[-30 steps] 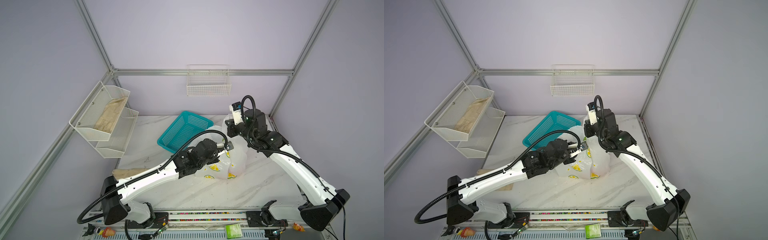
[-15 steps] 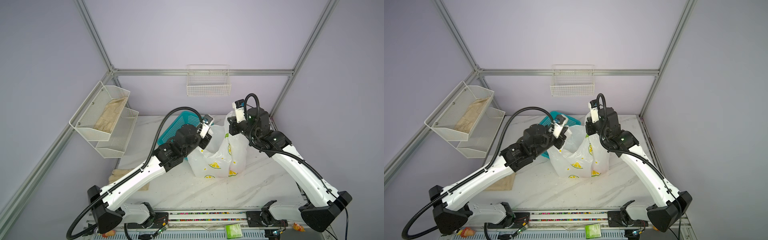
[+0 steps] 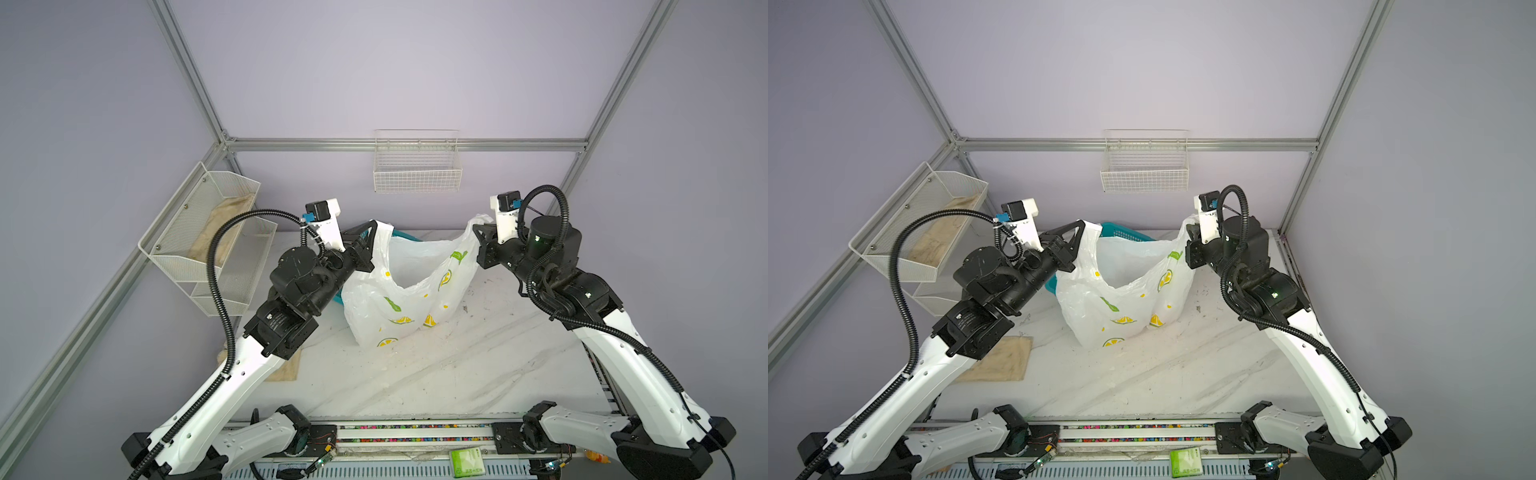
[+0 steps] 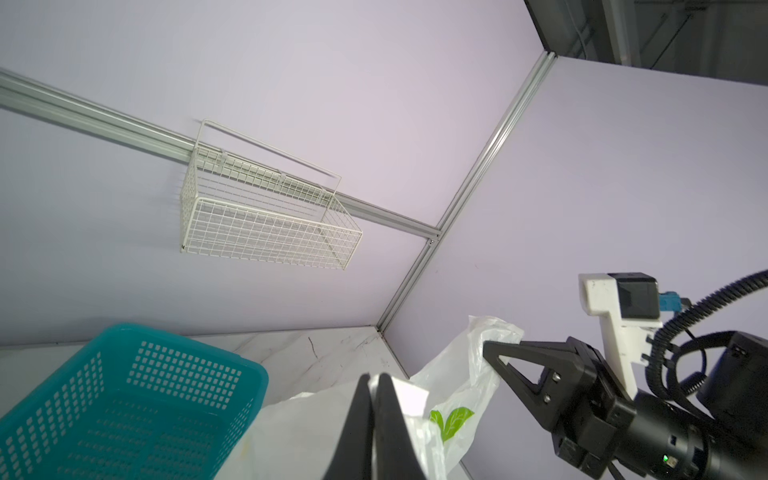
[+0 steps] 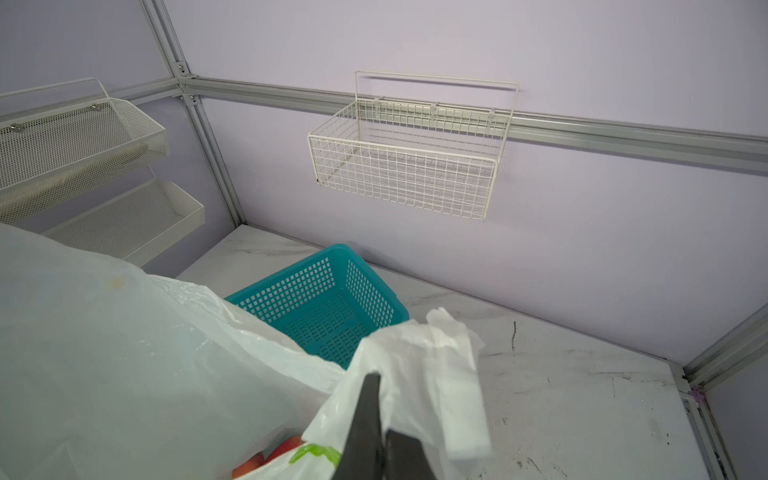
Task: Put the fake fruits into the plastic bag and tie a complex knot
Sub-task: 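Raise both grippers to pull the bag handles up and apart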
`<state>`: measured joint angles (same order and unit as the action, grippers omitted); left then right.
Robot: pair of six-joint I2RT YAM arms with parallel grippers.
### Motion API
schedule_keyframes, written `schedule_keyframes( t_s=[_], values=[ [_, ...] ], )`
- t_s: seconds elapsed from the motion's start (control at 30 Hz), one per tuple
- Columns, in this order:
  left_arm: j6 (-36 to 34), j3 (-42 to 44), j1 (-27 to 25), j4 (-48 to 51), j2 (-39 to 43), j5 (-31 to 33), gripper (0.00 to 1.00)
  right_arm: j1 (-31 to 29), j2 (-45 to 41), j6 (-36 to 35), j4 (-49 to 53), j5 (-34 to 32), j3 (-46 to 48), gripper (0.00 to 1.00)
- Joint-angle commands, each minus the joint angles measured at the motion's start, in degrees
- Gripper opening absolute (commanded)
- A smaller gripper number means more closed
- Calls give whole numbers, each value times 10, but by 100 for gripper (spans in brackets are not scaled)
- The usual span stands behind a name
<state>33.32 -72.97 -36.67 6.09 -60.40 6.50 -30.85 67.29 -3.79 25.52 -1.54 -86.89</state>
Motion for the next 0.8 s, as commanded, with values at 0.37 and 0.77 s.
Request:
schedule_keyframes(
  t_s=[0.37,0.77],
  values=[
    [58,123,50,-59,8,77,0,22,40,-23,-14,-89,26,0],
    [49,54,151,-74,-62,1,0,23,125,-9,-50,-59,-39,0]
  ],
)
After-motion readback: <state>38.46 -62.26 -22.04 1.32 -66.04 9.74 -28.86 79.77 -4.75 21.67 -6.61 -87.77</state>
